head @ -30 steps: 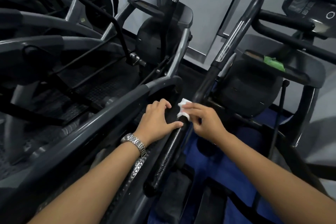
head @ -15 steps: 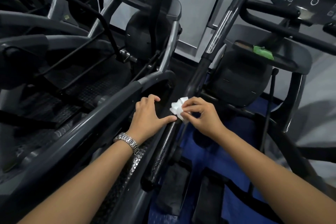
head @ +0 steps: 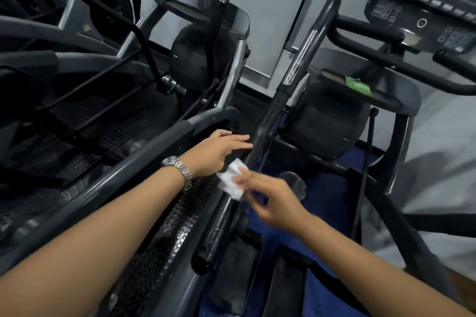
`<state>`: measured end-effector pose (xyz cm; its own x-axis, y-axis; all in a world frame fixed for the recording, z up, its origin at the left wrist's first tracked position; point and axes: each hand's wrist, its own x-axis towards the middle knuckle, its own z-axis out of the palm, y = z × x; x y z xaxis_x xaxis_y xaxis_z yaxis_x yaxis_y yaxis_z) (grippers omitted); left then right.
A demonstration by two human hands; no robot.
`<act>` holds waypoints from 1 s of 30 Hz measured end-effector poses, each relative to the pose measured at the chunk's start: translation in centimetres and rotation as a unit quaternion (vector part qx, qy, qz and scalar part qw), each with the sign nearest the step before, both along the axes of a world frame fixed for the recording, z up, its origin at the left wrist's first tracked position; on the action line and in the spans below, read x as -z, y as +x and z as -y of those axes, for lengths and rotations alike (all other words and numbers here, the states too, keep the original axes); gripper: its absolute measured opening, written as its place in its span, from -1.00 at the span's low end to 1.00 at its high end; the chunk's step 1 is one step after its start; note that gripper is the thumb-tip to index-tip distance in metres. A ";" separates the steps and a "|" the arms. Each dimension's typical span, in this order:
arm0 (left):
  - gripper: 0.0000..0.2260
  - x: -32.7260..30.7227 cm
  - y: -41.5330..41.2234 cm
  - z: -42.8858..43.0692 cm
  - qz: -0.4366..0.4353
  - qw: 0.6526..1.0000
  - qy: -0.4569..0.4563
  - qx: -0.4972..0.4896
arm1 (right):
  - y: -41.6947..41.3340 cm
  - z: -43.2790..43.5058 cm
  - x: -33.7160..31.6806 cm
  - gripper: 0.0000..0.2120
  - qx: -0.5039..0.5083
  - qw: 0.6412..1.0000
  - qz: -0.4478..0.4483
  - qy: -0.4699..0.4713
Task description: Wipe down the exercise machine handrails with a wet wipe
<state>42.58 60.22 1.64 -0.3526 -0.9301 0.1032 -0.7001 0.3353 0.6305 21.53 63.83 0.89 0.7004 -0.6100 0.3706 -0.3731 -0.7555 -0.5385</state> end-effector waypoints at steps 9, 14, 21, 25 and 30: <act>-0.34 -1.0 -0.1 0.2 0.044 0.998 0.046 0.002 | -0.2 -0.5 0.1 -0.80 0.056 0.998 0.000 0.035; -0.37 -0.6 0.1 0.2 0.030 0.999 0.043 0.001 | -0.4 -1.8 0.5 -0.71 -0.011 0.999 -0.027 0.044; -0.36 0.7 0.3 0.8 0.034 0.999 0.036 -0.001 | 0.3 -1.8 0.4 -0.65 -0.038 0.997 -0.057 0.035; -0.36 0.6 0.3 0.8 0.028 0.999 0.032 0.002 | -0.4 -0.4 0.0 -0.62 -0.022 0.998 -0.057 0.033; -0.37 0.5 0.3 0.9 0.017 0.999 0.035 -0.001 | 1.2 -2.0 -0.2 -0.68 -0.043 0.996 -0.069 0.042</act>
